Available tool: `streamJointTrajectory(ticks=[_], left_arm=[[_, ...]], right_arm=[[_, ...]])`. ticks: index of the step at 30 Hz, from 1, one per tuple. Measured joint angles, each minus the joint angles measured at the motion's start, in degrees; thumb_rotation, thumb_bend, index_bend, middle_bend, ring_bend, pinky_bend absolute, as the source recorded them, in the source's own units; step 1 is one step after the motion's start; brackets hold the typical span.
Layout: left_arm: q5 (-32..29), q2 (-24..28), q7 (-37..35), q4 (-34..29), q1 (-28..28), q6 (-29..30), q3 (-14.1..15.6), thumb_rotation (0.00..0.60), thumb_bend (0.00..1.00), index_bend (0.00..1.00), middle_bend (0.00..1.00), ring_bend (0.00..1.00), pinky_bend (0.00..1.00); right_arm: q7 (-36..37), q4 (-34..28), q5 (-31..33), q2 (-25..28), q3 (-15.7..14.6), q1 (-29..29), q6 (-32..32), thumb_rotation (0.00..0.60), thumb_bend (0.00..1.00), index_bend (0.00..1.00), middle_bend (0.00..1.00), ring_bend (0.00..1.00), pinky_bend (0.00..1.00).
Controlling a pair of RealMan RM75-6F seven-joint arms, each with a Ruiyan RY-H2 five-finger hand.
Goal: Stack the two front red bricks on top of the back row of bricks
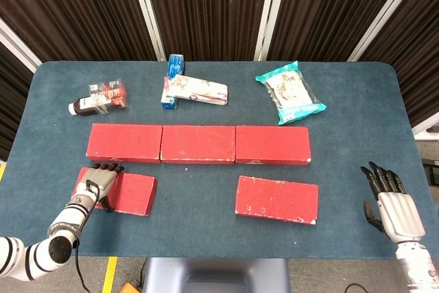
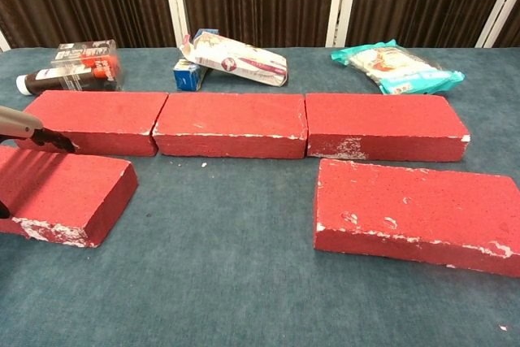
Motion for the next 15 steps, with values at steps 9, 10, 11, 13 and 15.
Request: streamJointTrajectory(ticks=[9,10,11,13,15], left_arm=[[0.62,-0.01,-0.27,0.08,0.41,0.58,0.43,0.600,0.00,0.00,0.00,0.00,0.08],[0.69,-0.06,-0.29,0.10,0.48,0.64,0.48,0.600,0.00,0.00,0.00,0.00,0.08],[0.75,-0.10,-0.32,0.14,0.55,0.67,0.52,0.600,0.00,0.00,0.00,0.00,0.08],[0.89,-0.15,-0.39,0.17,0.67,0.66,0.59,0.600,0.00,0.00,0.00,0.00,0.08],[1.07,-0.18,-0.38,0.15,0.79,0.72,0.75,0.600,0.00,0.00,0.00,0.00,0.09]], right_arm=[[-0.29,-0.10,0.18,0.00,-0.06,0.11,-0.25,0.600,0.65,0.17,0.02,0.00,0.00],[-0.30,-0.10,0.17,0.01,-0.06,0.11,-0.25,0.600,0.65,0.17,0.02,0.00,0.00],[-0.30,-0.10,0.19,0.00,-0.06,0.12,-0.25,0.600,0.65,0.17,0.02,0.00,0.00],[-0.31,-0.12,0.21,0.02,-0.07,0.11,-0.24,0.600,0.65,0.17,0.02,0.00,0.00],[-0.33,-0.12,0.19,0.02,-0.09,0.11,-0.24,0.600,0.65,0.17,0.02,0.00,0.00]])
